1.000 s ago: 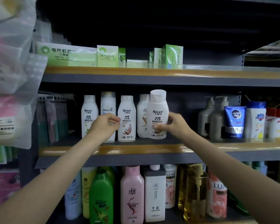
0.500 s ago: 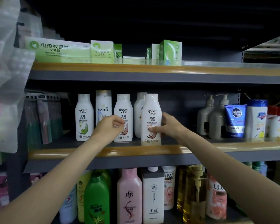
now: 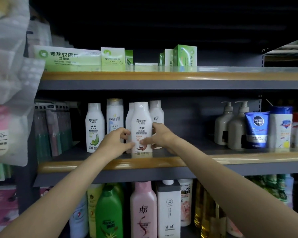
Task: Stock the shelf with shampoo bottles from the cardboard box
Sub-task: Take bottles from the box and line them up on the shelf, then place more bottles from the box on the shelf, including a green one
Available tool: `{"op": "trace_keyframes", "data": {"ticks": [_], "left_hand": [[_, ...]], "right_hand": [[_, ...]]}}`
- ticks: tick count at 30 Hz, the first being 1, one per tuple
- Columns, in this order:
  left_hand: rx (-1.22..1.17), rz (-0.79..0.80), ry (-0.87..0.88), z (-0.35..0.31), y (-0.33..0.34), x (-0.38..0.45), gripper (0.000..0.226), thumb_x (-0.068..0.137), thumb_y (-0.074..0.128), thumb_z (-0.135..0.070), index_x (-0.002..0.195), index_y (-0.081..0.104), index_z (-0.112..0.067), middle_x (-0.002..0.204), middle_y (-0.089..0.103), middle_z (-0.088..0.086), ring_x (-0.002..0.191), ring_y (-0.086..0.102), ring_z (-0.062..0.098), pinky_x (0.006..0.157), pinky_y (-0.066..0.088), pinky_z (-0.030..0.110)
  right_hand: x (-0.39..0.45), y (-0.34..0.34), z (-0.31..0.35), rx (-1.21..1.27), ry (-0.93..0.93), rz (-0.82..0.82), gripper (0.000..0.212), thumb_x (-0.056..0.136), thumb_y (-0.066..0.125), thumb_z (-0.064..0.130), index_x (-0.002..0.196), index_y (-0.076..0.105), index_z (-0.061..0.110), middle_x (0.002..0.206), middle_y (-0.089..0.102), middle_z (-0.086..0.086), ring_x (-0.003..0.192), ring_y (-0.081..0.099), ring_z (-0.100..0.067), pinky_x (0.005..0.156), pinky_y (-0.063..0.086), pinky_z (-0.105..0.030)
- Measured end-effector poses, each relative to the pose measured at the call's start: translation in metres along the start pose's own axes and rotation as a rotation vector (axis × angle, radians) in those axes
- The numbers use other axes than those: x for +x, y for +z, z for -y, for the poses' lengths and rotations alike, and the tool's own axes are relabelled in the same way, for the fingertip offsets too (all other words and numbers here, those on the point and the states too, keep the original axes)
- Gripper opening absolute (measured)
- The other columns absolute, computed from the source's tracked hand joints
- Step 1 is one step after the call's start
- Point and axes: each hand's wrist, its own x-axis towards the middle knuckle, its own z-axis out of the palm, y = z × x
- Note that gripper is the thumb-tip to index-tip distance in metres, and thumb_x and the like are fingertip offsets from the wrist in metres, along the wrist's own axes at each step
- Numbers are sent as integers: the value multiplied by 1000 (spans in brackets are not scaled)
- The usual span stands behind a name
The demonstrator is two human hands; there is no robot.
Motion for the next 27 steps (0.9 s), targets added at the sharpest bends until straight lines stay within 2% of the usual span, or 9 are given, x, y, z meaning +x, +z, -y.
{"op": "trace_keyframes", "data": {"ticks": [3,6,9,11,16,19,21,25,27], "left_hand": [[-7,1,-15,4,-2,-2,44,81,67,-18,121,49,-14,107,59,0,104,56,18,86,42,28],[23,-11,-34,10,-5,-3,46,82,65,-15,125,47,-15,115,62,4,106,57,21,91,44,32],[26,-34,-36,11,-7,-4,41,82,63,-13,121,51,-16,117,63,5,106,58,22,92,46,34],[62,-113,28,7,-6,-9,37,83,59,-11,119,53,-15,117,62,3,102,58,19,91,47,33],[68,-317,358,-23,18,-37,24,85,50,-5,104,59,-13,104,63,0,84,58,14,75,46,27],[-117,-110,488,-40,73,-68,24,79,48,-4,97,61,-13,90,65,-2,78,61,9,74,47,22],[-183,81,538,-51,126,-92,26,77,46,-8,98,60,-11,87,64,-3,74,57,5,70,43,19],[-141,451,499,-69,239,-143,28,82,52,-4,108,57,-11,92,62,1,78,58,14,71,44,25],[-114,616,482,-76,289,-166,30,82,53,-3,111,56,-10,94,62,3,82,58,18,72,42,25]], "right_hand": [[5,18,10,-92,-15,-57,40,75,75,11,102,46,10,106,61,-7,82,60,-20,56,52,-22],[11,29,13,-140,-31,-127,52,73,77,11,107,38,10,119,54,-15,89,60,-27,45,49,-19],[11,31,13,-171,-61,-186,69,70,79,11,123,35,7,126,43,-16,110,53,-32,79,56,-37],[6,26,13,-193,-90,-194,73,72,78,15,128,33,6,130,41,-15,115,50,-30,94,48,-34],[-38,-7,-4,-316,-325,-337,51,82,68,18,124,43,5,114,52,-15,89,53,-20,77,37,-19],[-87,-35,-46,-401,-500,-473,36,82,60,8,115,50,1,95,58,-13,74,52,-16,68,40,-20],[-125,-55,-84,-387,-463,-524,32,79,53,4,110,51,0,85,58,-7,67,53,-18,66,43,-24],[-204,-90,-186,-509,-132,-342,26,77,50,5,99,59,-4,77,60,1,64,49,-10,61,39,-7],[-243,-104,-248,-646,126,-153,22,82,52,2,99,64,-3,90,69,-8,81,61,-19,72,44,-15]]}}
